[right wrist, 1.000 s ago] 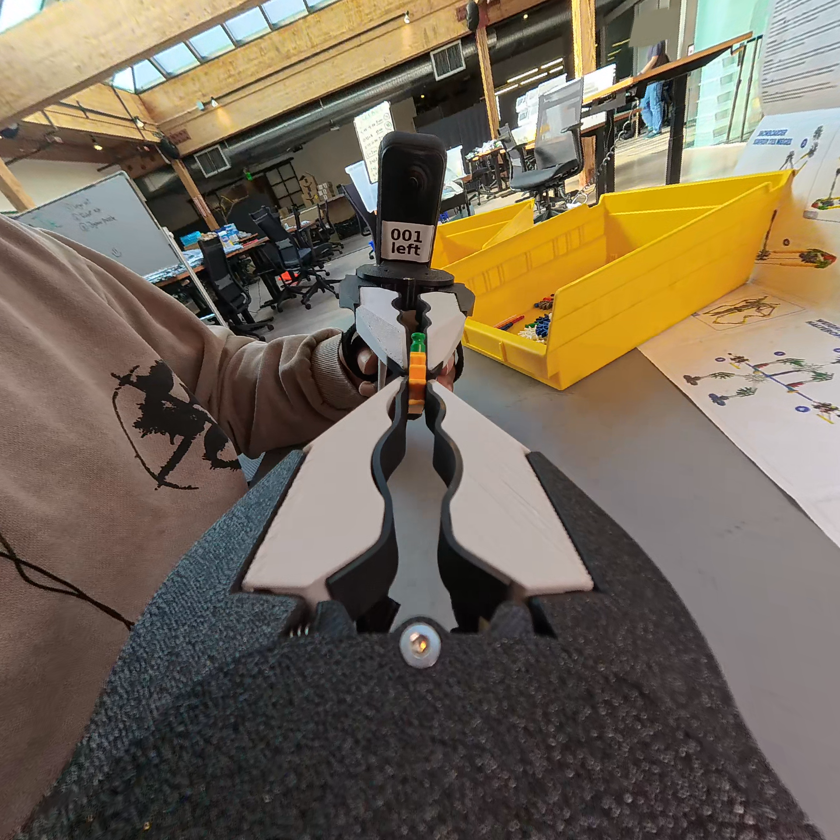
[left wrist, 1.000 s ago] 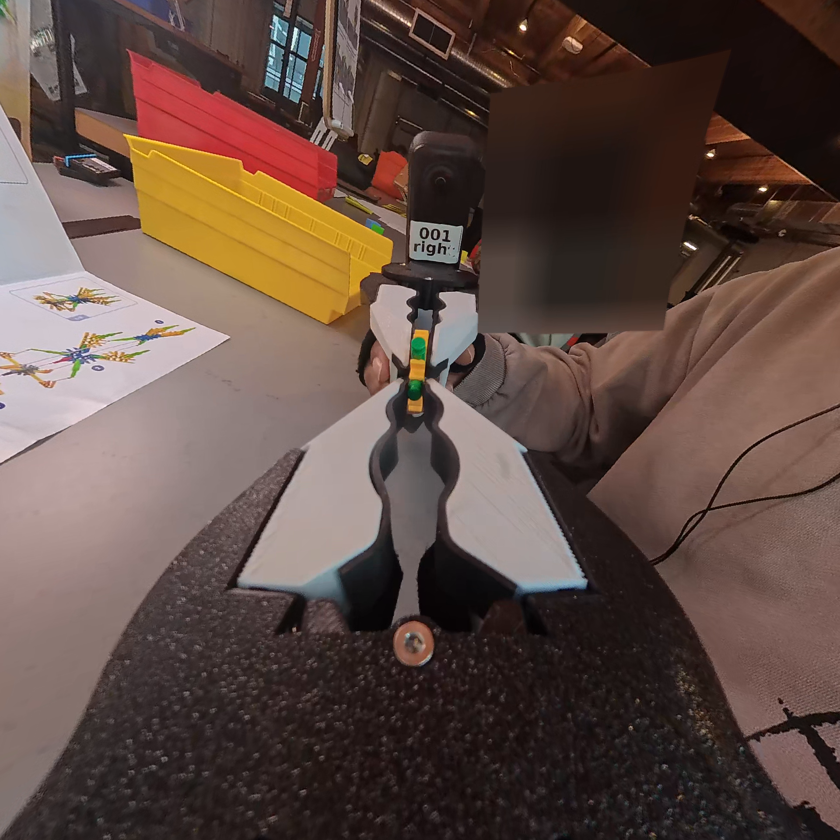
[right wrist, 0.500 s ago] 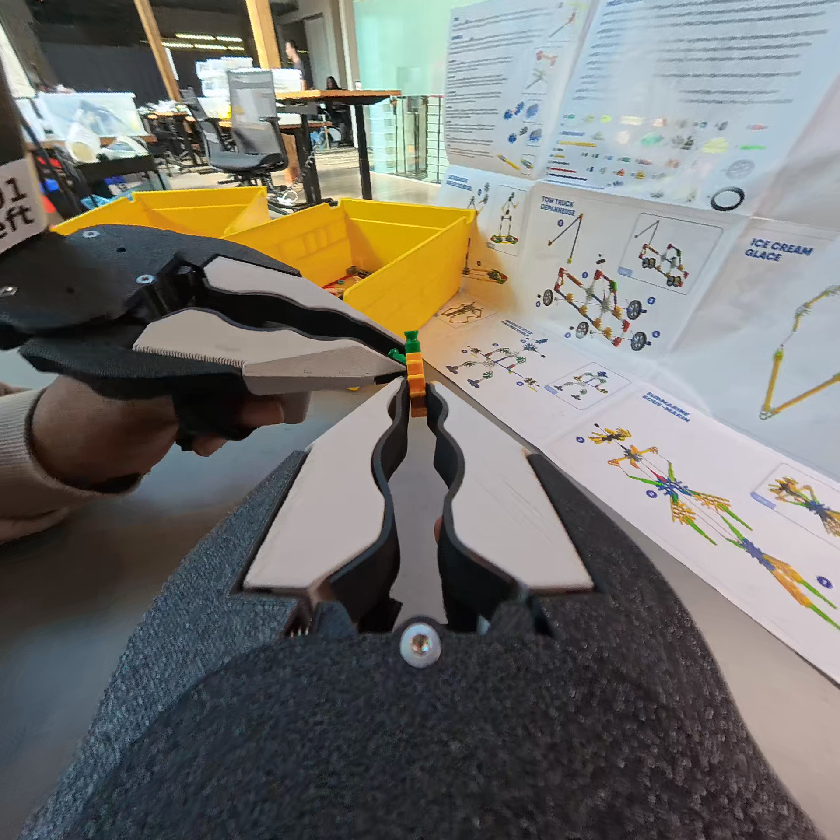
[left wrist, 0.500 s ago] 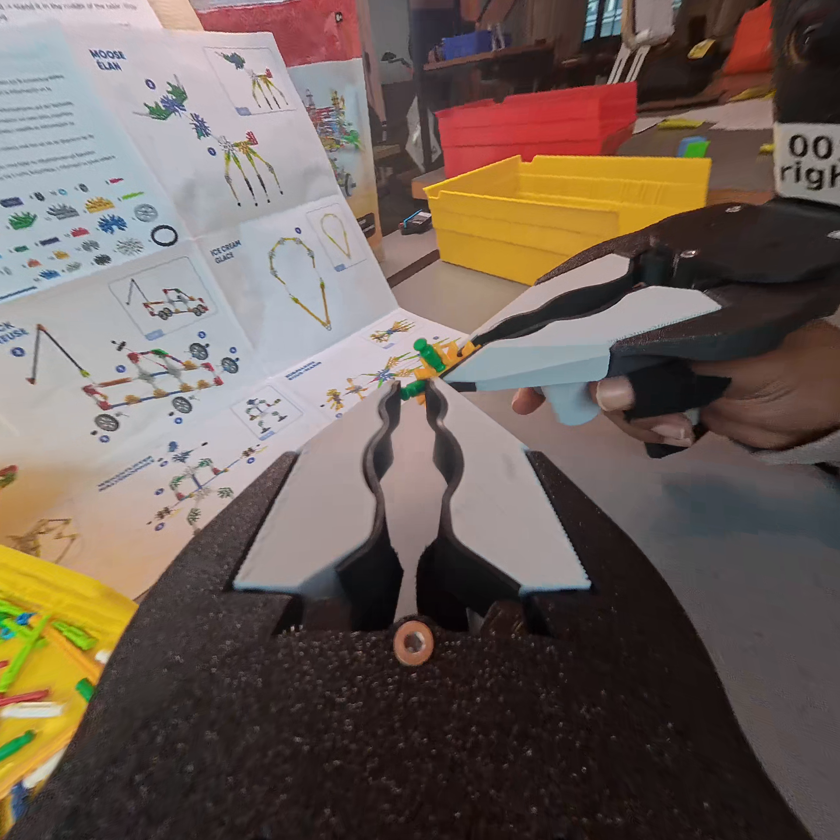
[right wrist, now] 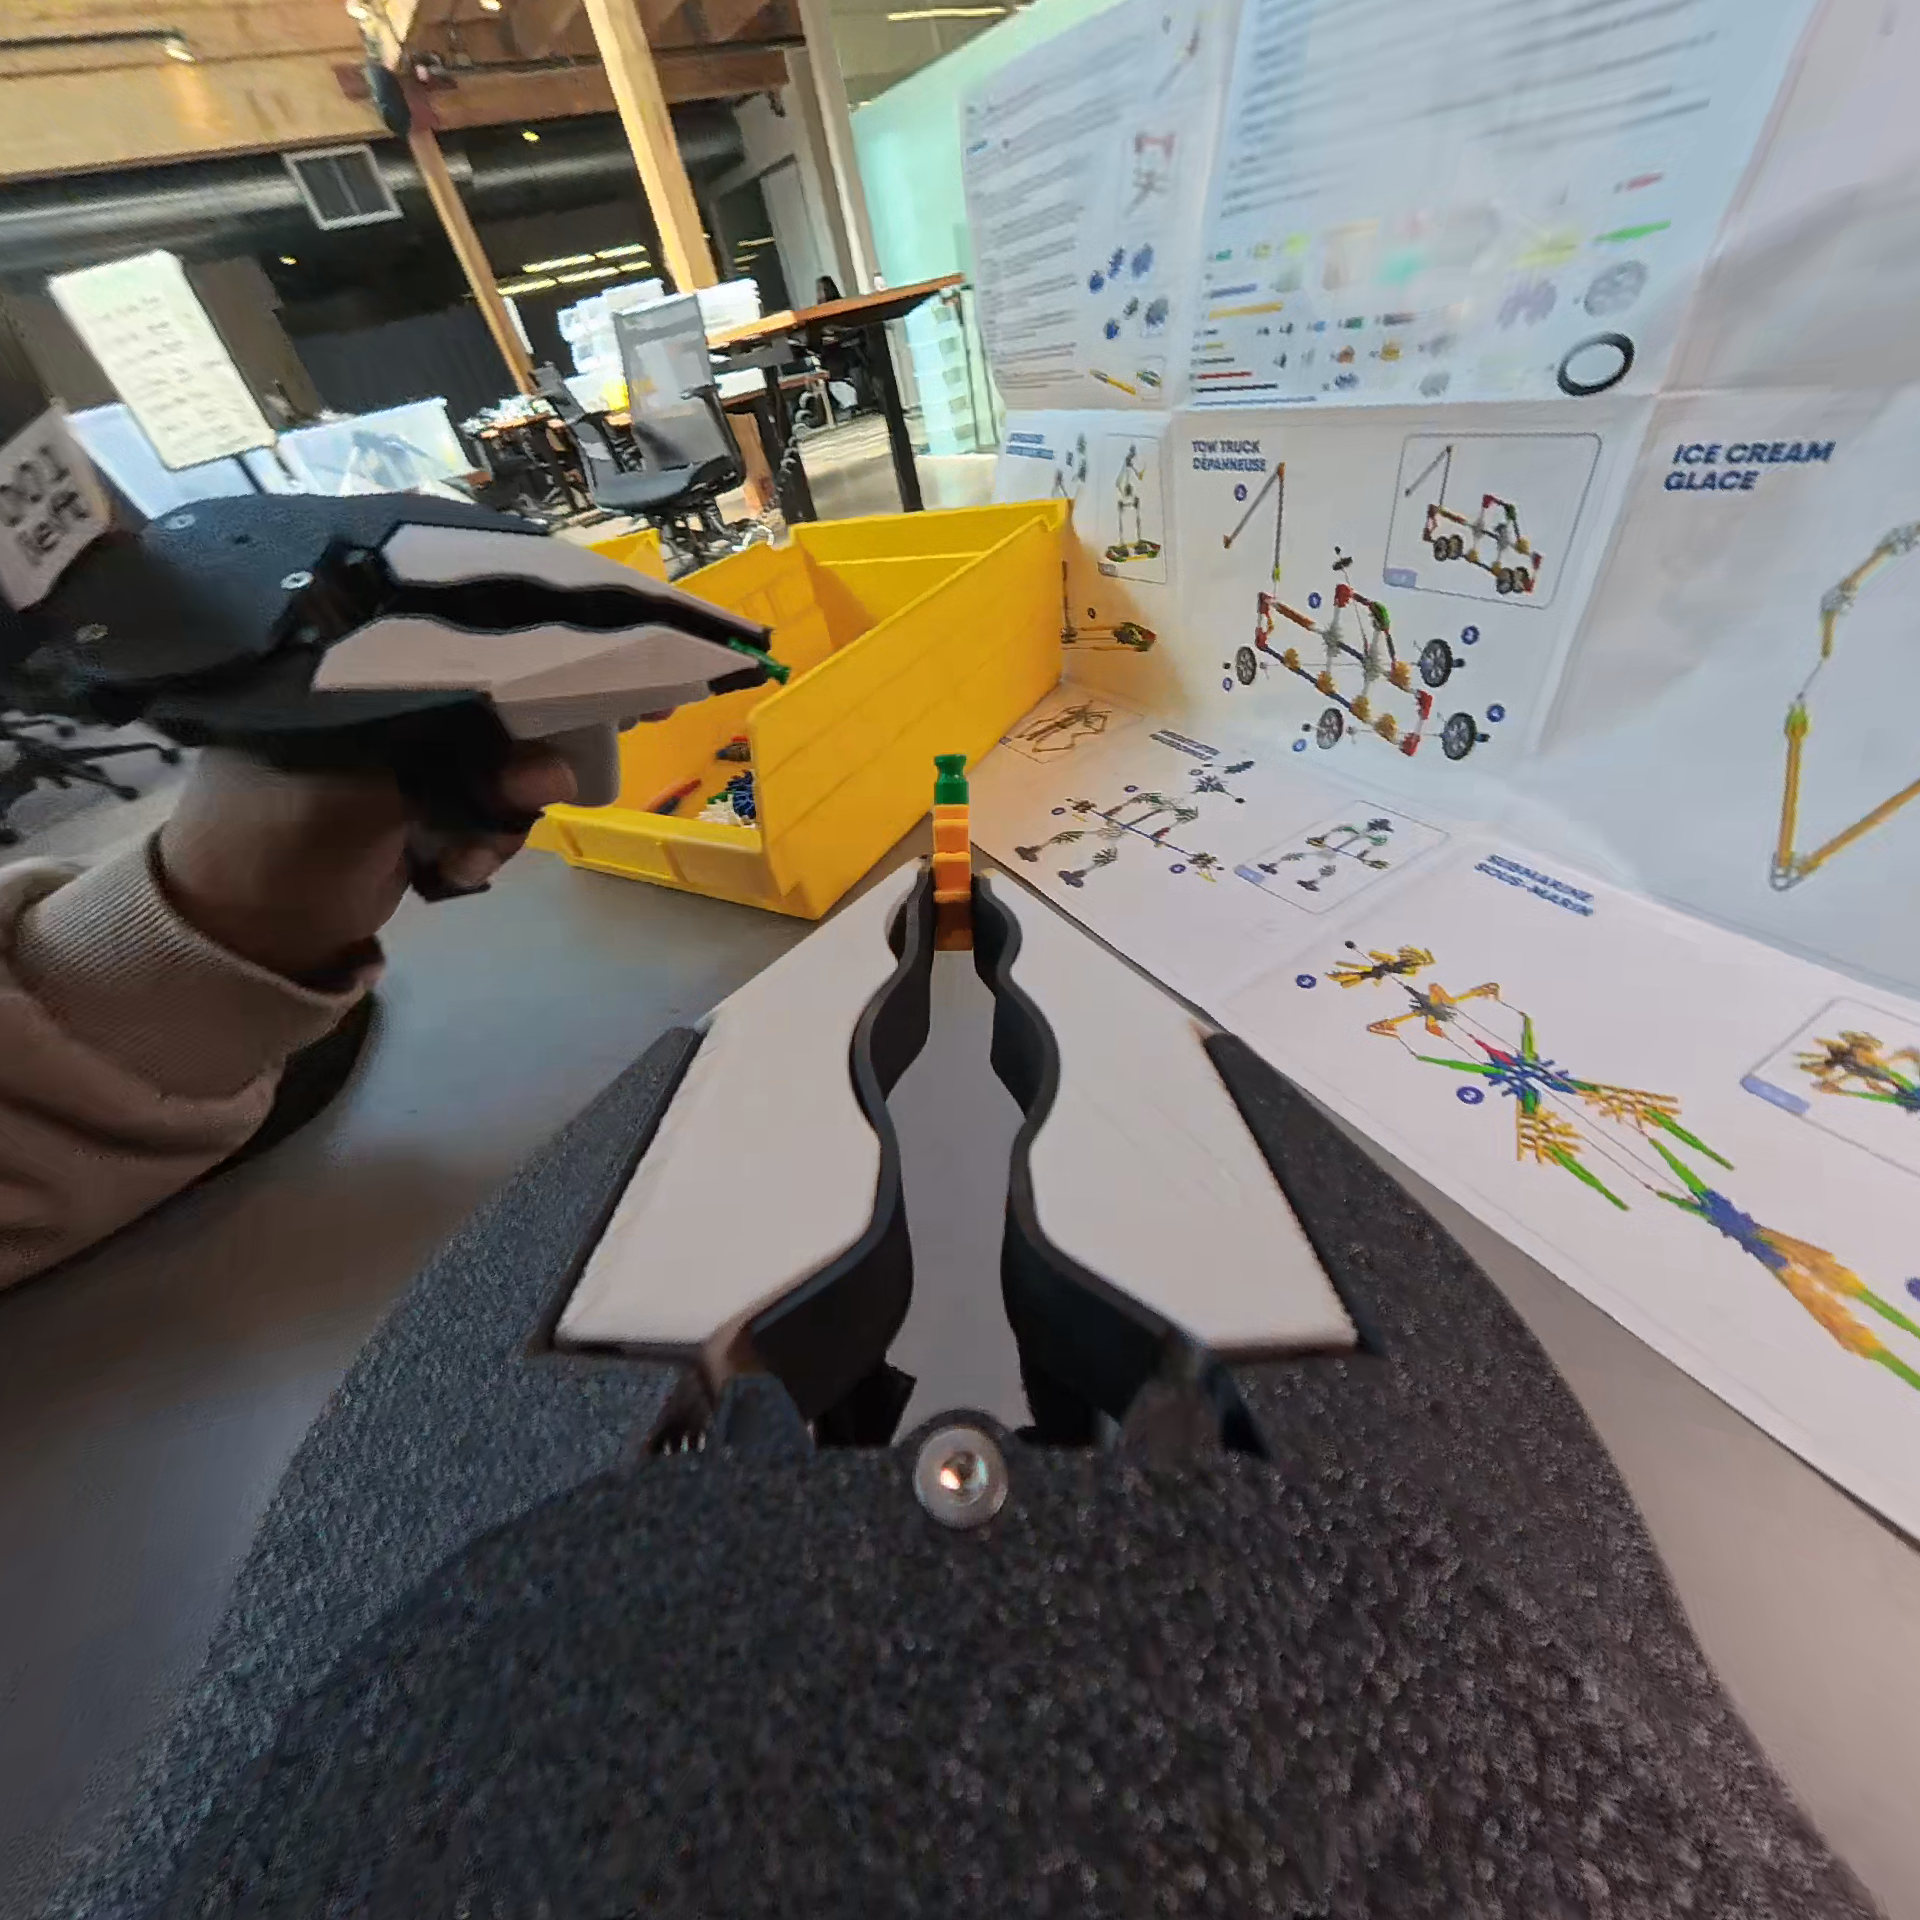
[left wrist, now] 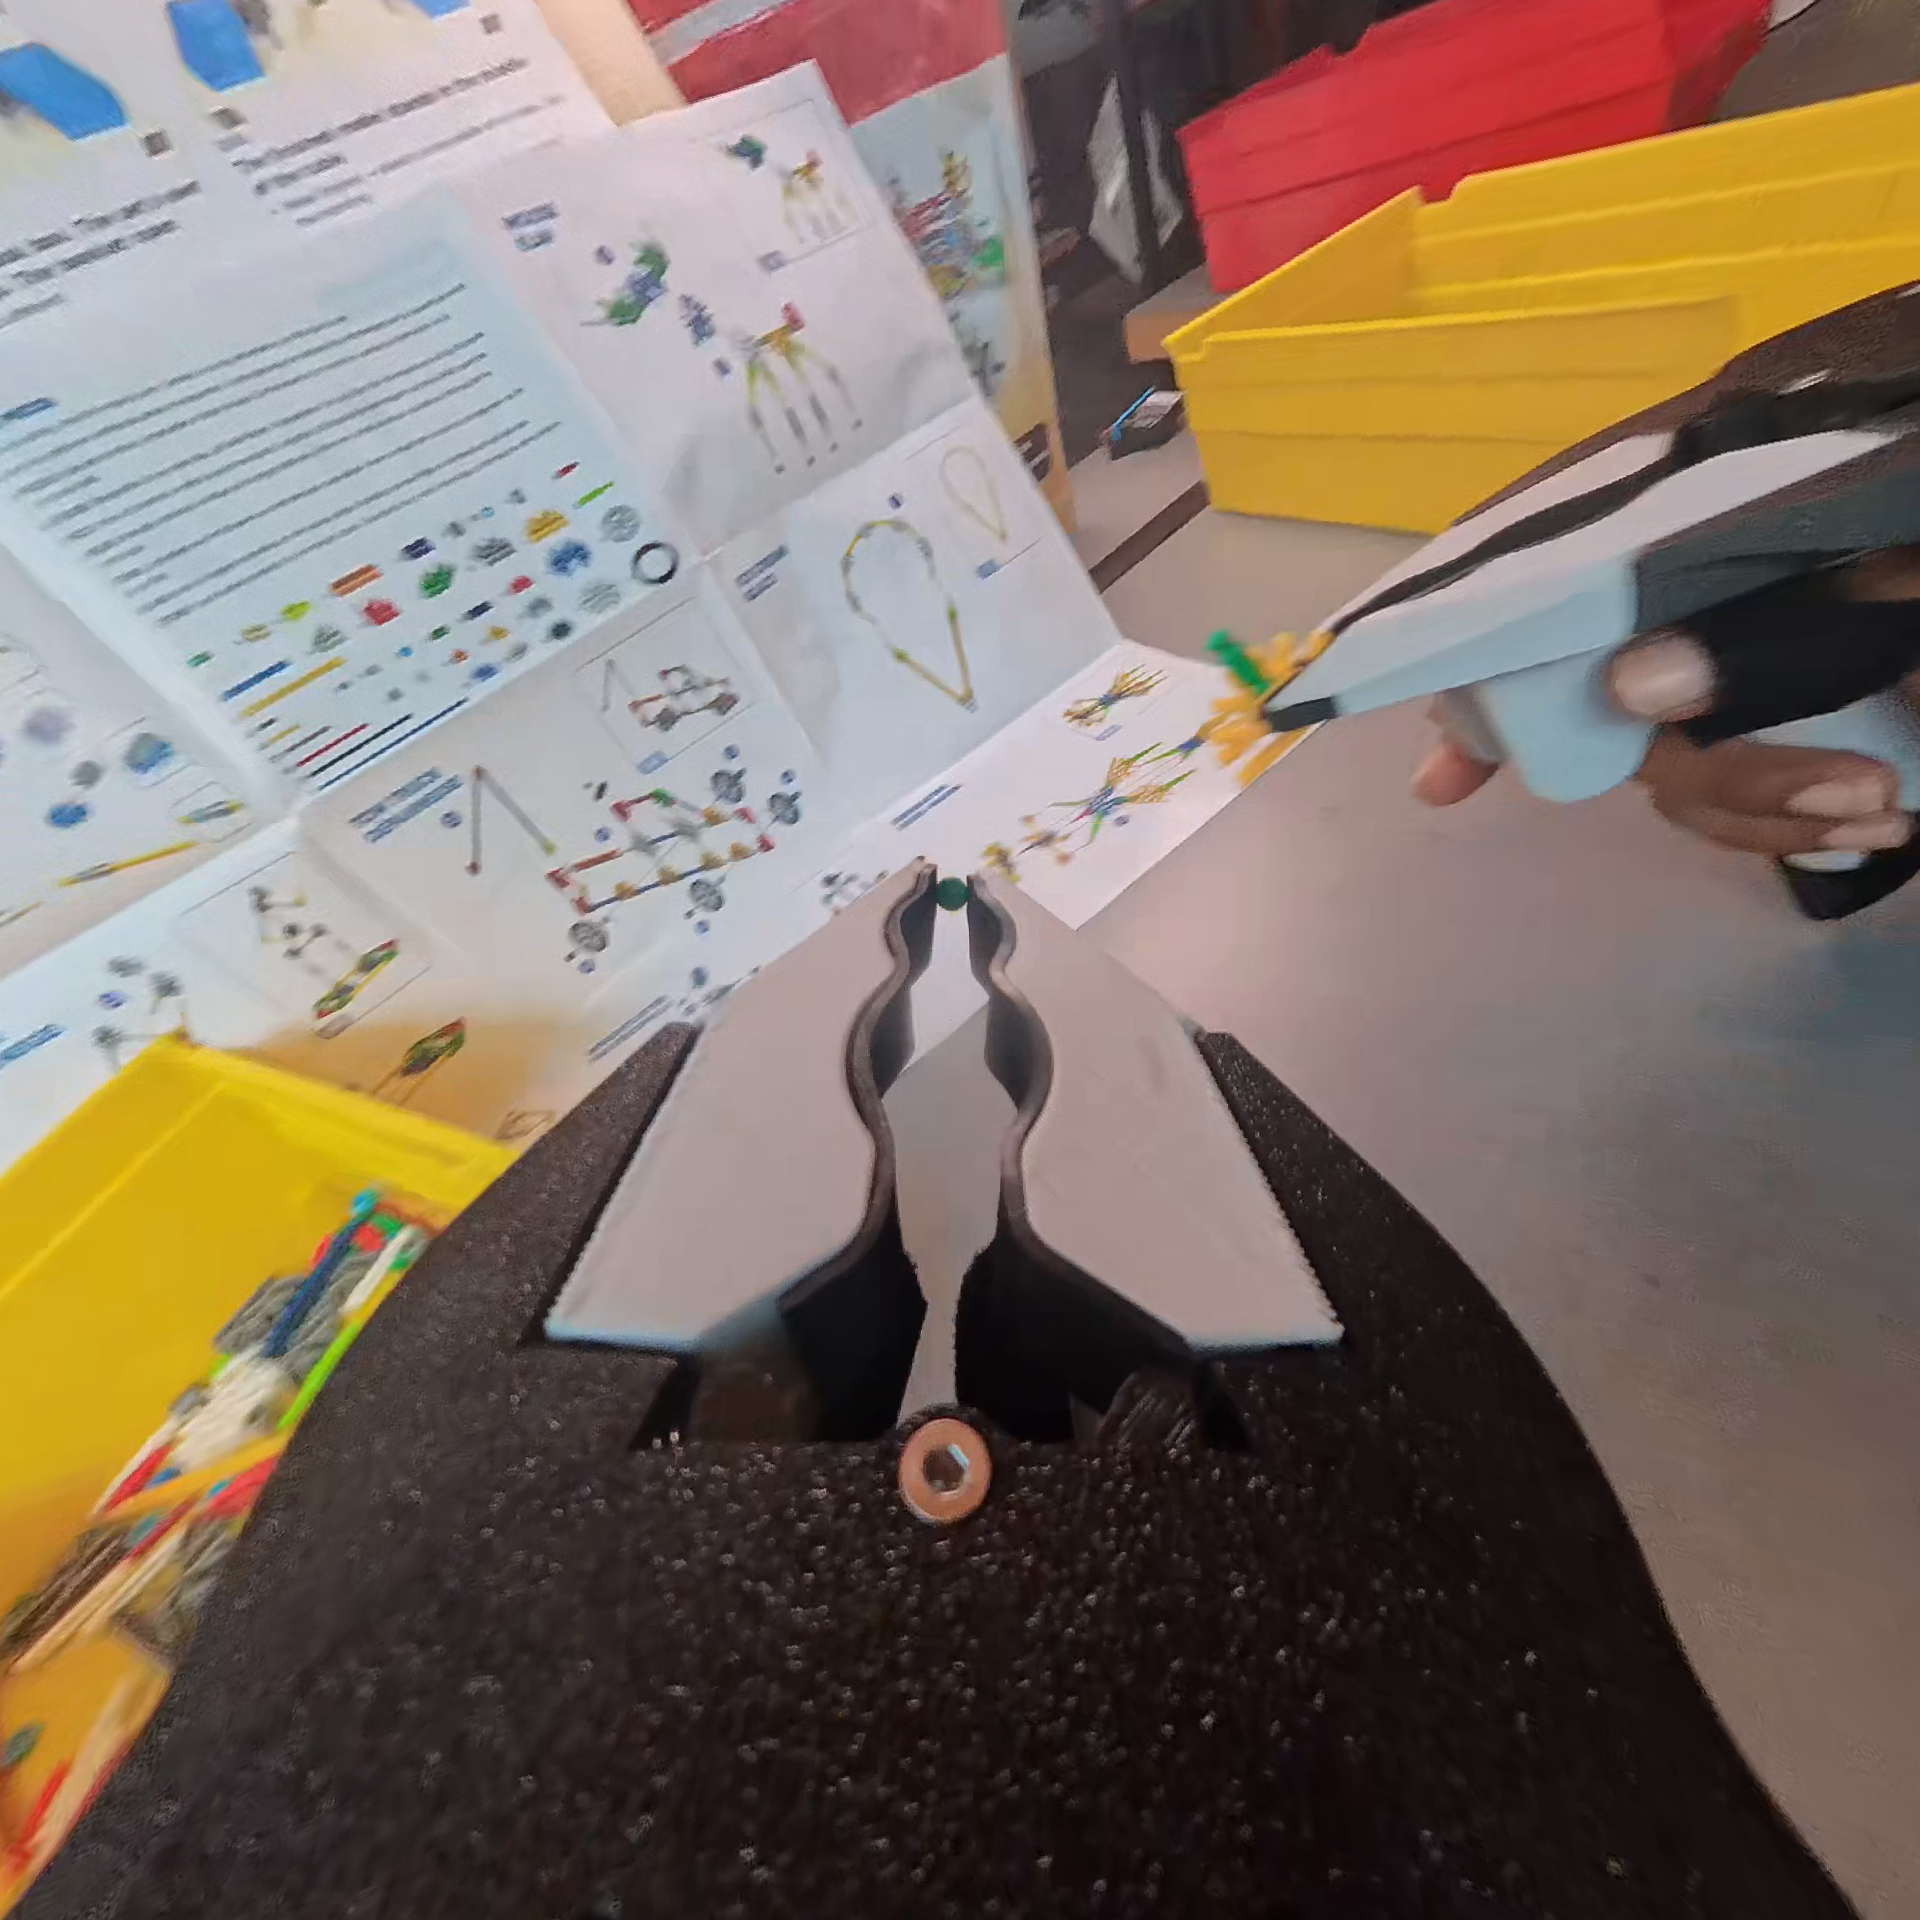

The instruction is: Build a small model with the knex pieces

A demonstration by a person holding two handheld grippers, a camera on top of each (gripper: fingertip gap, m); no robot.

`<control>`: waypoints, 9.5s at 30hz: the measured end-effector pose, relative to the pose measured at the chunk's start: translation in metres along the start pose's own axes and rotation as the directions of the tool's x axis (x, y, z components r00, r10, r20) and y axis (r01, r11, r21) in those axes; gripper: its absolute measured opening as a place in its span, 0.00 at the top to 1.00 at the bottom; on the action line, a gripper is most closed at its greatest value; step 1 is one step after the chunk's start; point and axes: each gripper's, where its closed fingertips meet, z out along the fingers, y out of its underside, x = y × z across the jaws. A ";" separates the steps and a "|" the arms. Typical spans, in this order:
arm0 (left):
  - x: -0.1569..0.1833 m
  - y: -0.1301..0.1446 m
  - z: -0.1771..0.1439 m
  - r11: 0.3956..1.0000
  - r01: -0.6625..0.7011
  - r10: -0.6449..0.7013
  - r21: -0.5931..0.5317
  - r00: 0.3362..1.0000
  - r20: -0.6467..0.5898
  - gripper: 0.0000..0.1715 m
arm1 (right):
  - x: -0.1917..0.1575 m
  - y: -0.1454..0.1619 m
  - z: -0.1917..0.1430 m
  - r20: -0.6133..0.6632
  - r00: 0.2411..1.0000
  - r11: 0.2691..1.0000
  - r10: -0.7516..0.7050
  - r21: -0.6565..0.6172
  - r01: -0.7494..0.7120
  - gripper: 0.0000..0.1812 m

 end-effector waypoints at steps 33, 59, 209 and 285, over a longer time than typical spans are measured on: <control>0.122 0.008 -0.051 0.973 0.196 -0.213 -0.119 0.585 -0.783 0.97 | -0.097 0.044 -0.021 0.582 0.802 0.945 -0.137 -0.166 0.282 0.98; 0.095 -0.006 -0.021 0.885 0.461 -0.392 -0.070 0.655 -0.646 0.97 | -0.066 0.020 -0.005 0.374 0.925 0.990 -0.062 -0.095 0.105 0.97; 0.032 0.054 0.000 0.924 0.382 -0.382 -0.028 0.918 -0.102 0.53 | 0.113 0.053 -0.023 -0.391 0.900 0.918 -0.193 -0.395 0.025 0.59; 0.020 0.039 -0.013 0.906 0.415 -0.403 0.080 0.905 -0.135 0.69 | 0.063 0.012 -0.045 -0.309 0.922 0.973 -0.232 -0.079 0.218 0.58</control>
